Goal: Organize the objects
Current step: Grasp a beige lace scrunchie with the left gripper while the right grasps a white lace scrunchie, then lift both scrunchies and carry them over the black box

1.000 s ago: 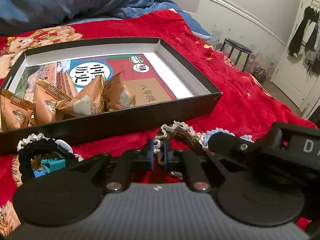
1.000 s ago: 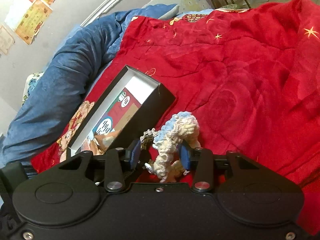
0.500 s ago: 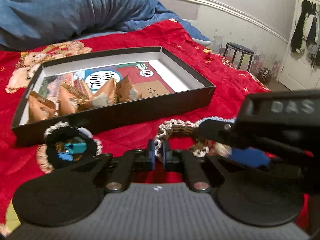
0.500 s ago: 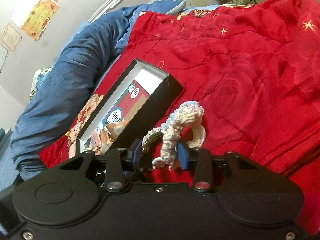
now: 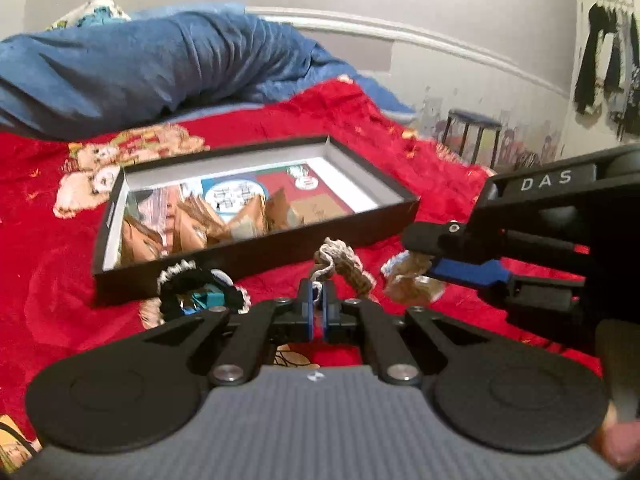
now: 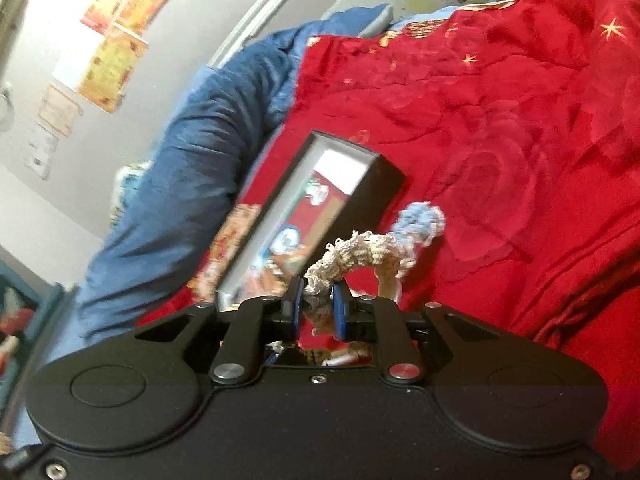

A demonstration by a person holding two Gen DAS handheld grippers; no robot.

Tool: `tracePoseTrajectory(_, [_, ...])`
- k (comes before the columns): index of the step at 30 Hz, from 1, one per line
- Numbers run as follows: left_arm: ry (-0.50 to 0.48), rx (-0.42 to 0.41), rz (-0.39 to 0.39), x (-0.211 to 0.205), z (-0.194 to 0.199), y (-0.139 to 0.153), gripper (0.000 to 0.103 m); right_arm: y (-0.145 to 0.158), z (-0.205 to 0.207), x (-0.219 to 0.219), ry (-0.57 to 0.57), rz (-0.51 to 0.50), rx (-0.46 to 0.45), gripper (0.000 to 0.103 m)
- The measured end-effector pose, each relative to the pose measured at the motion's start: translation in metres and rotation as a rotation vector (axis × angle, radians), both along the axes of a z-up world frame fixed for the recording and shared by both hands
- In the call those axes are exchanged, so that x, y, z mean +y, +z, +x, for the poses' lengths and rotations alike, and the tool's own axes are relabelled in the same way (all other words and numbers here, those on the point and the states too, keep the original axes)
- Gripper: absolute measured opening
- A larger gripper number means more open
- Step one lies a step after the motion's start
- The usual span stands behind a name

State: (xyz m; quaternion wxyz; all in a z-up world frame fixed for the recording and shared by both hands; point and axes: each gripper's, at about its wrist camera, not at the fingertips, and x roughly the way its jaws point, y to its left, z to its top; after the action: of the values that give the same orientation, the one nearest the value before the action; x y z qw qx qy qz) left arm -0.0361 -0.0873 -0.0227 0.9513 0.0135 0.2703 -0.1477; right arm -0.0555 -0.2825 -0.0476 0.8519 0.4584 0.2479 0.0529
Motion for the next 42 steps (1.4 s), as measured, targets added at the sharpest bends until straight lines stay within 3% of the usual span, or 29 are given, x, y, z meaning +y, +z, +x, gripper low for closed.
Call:
tracePoseTrajectory(8, [0.002,-0.032,-0.014,0.026,-0.020,0.017,0.006,0.010,-0.014,0.006,0.044,0.047,-0.094,0.016])
tracePoseTrajectory(11, [-0.019,-0.001,-0.045,0.042,-0.027,0.022,0.006,0.019,-0.018,0.013,0.081,0.004,-0.132,0.016])
tracePoseTrajectory(16, [-0.021,0.001,-0.074,0.056,-0.039,0.031,0.006,0.026,-0.026,0.021,0.116,-0.031,-0.126,0.016])
tracePoseTrajectory(22, [0.015,-0.040,-0.051,0.067,-0.045,0.045,0.006,0.035,-0.042,0.006,0.080,-0.012,-0.124,0.016])
tracePoseTrajectory(27, [0.030,-0.031,-0.093,0.076,-0.044,0.045,0.006,0.037,-0.042,0.000,0.081,0.024,-0.149,0.016])
tracePoseTrajectory(32, [-0.052,-0.064,-0.168,0.077,-0.040,0.052,0.006,0.037,-0.020,0.002,0.120,0.017,-0.178,0.016])
tracePoseTrajectory(38, [-0.121,-0.112,-0.135,0.069,-0.029,0.061,0.006,0.040,0.000,0.005,0.163,0.068,-0.215,0.016])
tracePoseTrajectory(42, [-0.145,-0.109,-0.153,0.066,-0.018,0.066,0.006,0.051,0.008,0.007,0.186,0.083,-0.262,0.016])
